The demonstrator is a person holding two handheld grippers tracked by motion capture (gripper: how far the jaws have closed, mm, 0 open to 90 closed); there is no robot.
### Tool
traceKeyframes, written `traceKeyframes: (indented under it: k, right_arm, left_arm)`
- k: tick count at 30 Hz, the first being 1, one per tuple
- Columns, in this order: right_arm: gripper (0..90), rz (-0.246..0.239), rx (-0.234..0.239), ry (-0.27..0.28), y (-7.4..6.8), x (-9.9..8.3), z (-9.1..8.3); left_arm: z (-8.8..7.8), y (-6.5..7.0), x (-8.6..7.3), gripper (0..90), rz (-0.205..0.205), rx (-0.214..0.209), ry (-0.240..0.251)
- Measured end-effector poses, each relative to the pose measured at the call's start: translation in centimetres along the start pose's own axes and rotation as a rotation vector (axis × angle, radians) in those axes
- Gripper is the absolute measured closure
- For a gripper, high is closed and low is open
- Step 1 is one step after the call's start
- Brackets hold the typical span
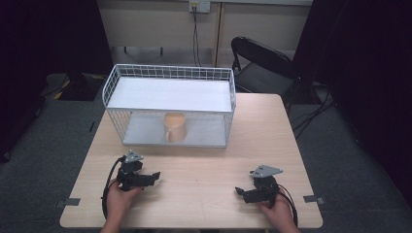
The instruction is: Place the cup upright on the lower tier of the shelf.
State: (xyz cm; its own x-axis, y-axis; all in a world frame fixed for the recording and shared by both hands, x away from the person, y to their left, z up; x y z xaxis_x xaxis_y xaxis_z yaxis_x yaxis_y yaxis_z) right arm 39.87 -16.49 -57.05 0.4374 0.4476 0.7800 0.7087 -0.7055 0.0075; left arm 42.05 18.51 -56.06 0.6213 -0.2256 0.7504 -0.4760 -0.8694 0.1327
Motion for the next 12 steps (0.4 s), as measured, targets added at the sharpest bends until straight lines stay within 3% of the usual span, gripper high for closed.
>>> traceKeyframes:
  k: [7, 12]
  right_arm:
    - [12.7, 0.0, 0.0, 0.0, -0.01, 0.0, 0.0]
    - [12.7, 0.0, 0.0, 0.0, 0.0, 0.0, 0.0]
  left_arm:
    - [0.23, -0.14, -0.48, 16.2, 0.023, 0.012, -0.007]
    - [0.35, -0.28, -0.74, 15.9, 0.097, 0.038, -0.01]
Point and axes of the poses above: each handheld gripper's, and its own axes: z roughly forward along the jaws, x roughly out of its top, y roughly to its right, the point moved 10 cm from there along z, roughly forward along the jaws, and after that the axes turned 4 degrees about y, right-handed, at the moved point
